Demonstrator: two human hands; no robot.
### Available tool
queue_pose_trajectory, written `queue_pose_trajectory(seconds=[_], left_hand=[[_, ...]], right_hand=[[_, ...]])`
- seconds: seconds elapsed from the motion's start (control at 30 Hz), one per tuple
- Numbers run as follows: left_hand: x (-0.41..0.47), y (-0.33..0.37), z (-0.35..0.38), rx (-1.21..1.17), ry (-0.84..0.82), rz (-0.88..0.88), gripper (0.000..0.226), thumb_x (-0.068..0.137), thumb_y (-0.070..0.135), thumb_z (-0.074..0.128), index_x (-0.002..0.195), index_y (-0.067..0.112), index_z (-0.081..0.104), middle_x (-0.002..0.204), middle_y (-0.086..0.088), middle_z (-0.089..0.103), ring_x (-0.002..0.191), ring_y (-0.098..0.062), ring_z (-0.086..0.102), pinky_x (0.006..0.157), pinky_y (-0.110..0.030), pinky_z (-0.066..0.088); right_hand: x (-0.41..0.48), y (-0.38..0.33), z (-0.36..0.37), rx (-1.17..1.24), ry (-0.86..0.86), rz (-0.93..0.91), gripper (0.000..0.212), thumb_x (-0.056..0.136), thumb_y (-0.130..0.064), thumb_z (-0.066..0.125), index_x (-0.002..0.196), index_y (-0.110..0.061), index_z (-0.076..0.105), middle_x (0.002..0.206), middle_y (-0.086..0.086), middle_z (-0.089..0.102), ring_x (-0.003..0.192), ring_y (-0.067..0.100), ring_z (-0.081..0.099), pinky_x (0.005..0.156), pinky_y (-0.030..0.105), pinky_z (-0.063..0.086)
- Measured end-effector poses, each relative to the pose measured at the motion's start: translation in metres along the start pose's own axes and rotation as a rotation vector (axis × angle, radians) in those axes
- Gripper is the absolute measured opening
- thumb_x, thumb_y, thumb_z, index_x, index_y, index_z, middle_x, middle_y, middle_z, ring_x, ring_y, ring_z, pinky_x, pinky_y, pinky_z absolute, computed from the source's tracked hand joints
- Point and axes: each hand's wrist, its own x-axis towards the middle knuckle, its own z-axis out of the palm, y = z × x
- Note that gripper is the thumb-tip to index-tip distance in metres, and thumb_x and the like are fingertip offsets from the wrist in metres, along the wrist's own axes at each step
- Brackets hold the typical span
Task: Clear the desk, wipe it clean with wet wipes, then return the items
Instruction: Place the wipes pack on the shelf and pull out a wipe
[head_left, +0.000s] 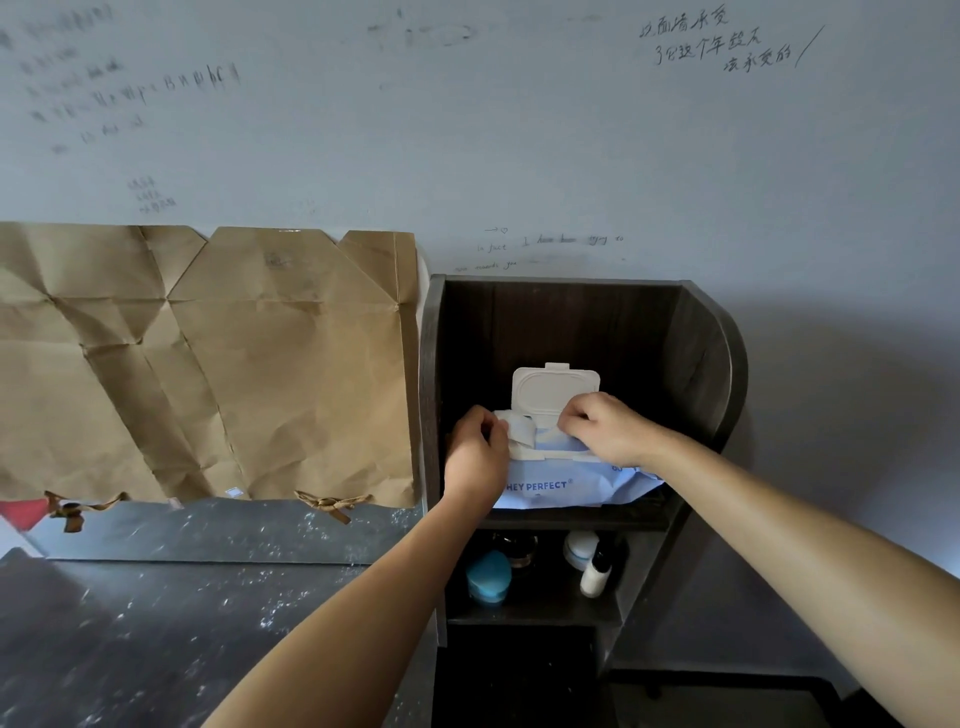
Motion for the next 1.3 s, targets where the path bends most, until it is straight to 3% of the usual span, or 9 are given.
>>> queue_pose_trajectory(seconds=[0.2, 0.3, 0.33, 0.43, 0.6, 0.8, 0.97, 1.17, 1.3], left_hand=[[0.0, 0.001, -0.001, -0.007, 0.002, 0.003, 0.018, 0.097, 0.023, 0.047, 0.087, 0.008, 0.049, 0.082, -0.008, 0.055, 0.069, -0.021, 0.049, 0.062, -0.027, 0.035], [0.0, 0.002, -0.001, -0.008, -0.002, 0.002, 0.017, 0.097, 0.023, 0.047, 0.086, 0.01, 0.048, 0.08, -0.006, 0.054, 0.068, -0.02, 0.048, 0.062, -0.027, 0.034], [0.0, 0.002, -0.001, -0.009, -0.002, 0.005, 0.017, 0.097, 0.022, 0.048, 0.086, 0.009, 0.048, 0.08, -0.006, 0.054, 0.068, -0.02, 0.048, 0.062, -0.027, 0.034], [0.0, 0.002, -0.001, -0.001, 0.001, 0.008, 0.018, 0.097, 0.023, 0.047, 0.086, 0.008, 0.048, 0.078, -0.006, 0.053, 0.066, -0.019, 0.047, 0.057, -0.027, 0.033], [-0.001, 0.003, -0.002, -0.01, -0.003, 0.013, 0.019, 0.097, 0.023, 0.047, 0.085, 0.009, 0.048, 0.079, -0.005, 0.053, 0.067, -0.019, 0.047, 0.057, -0.028, 0.033], [-0.001, 0.004, -0.001, -0.022, 0.001, -0.006, 0.019, 0.097, 0.024, 0.049, 0.086, 0.009, 0.05, 0.078, -0.003, 0.054, 0.067, -0.017, 0.049, 0.06, -0.027, 0.035], [-0.007, 0.02, -0.002, -0.091, -0.073, 0.101, 0.027, 0.096, 0.033, 0.048, 0.087, 0.011, 0.06, 0.076, -0.002, 0.061, 0.068, -0.015, 0.054, 0.061, -0.03, 0.041], [0.004, 0.018, 0.009, 0.429, -0.355, 0.469, 0.04, 0.092, 0.027, 0.035, 0.118, 0.022, 0.065, 0.123, 0.001, 0.06, 0.116, -0.021, 0.046, 0.099, -0.037, 0.036], [0.009, 0.031, 0.014, 0.868, -0.503, 0.562, 0.043, 0.093, 0.015, 0.04, 0.128, 0.035, 0.054, 0.134, -0.001, 0.042, 0.124, -0.027, 0.033, 0.102, -0.046, 0.028]], right_hand=[[0.009, 0.003, -0.007, 0.406, 0.163, 0.078, 0.017, 0.096, -0.009, 0.046, 0.087, -0.011, 0.061, 0.093, 0.009, 0.065, 0.088, 0.021, 0.065, 0.08, 0.034, 0.054], [0.007, 0.004, -0.007, 0.342, 0.117, 0.032, 0.006, 0.091, -0.017, 0.059, 0.096, -0.015, 0.061, 0.096, 0.001, 0.063, 0.089, 0.015, 0.063, 0.079, 0.028, 0.052], [0.006, 0.005, -0.008, 0.277, 0.091, 0.02, 0.015, 0.087, -0.022, 0.066, 0.101, -0.016, 0.063, 0.098, -0.001, 0.063, 0.091, 0.013, 0.062, 0.08, 0.028, 0.053], [0.006, 0.004, -0.01, 0.107, 0.131, 0.005, 0.012, 0.084, -0.02, 0.07, 0.095, -0.015, 0.069, 0.091, 0.0, 0.068, 0.086, 0.014, 0.064, 0.077, 0.03, 0.054], [0.01, 0.003, -0.016, 0.614, 0.364, 0.21, 0.014, 0.094, -0.021, 0.054, 0.096, -0.011, 0.063, 0.096, 0.014, 0.067, 0.086, 0.027, 0.065, 0.072, 0.039, 0.054], [0.0, 0.002, -0.027, 0.793, 0.245, 0.273, 0.025, 0.087, -0.004, 0.06, 0.11, -0.013, 0.064, 0.103, 0.012, 0.067, 0.093, 0.028, 0.063, 0.079, 0.043, 0.054], [-0.019, -0.012, -0.028, 0.829, 0.576, 0.233, 0.021, 0.088, -0.006, 0.054, 0.085, -0.02, 0.068, 0.087, 0.004, 0.068, 0.075, 0.016, 0.061, 0.062, 0.027, 0.049], [-0.06, -0.007, -0.006, 0.553, 0.725, 0.095, 0.014, 0.095, -0.024, 0.051, 0.089, -0.014, 0.059, 0.083, -0.002, 0.061, 0.077, 0.008, 0.055, 0.064, 0.022, 0.043], [-0.083, 0.009, 0.008, 0.552, 0.767, 0.088, 0.015, 0.094, -0.024, 0.052, 0.086, -0.013, 0.059, 0.077, 0.001, 0.061, 0.068, 0.007, 0.055, 0.053, 0.015, 0.041]])
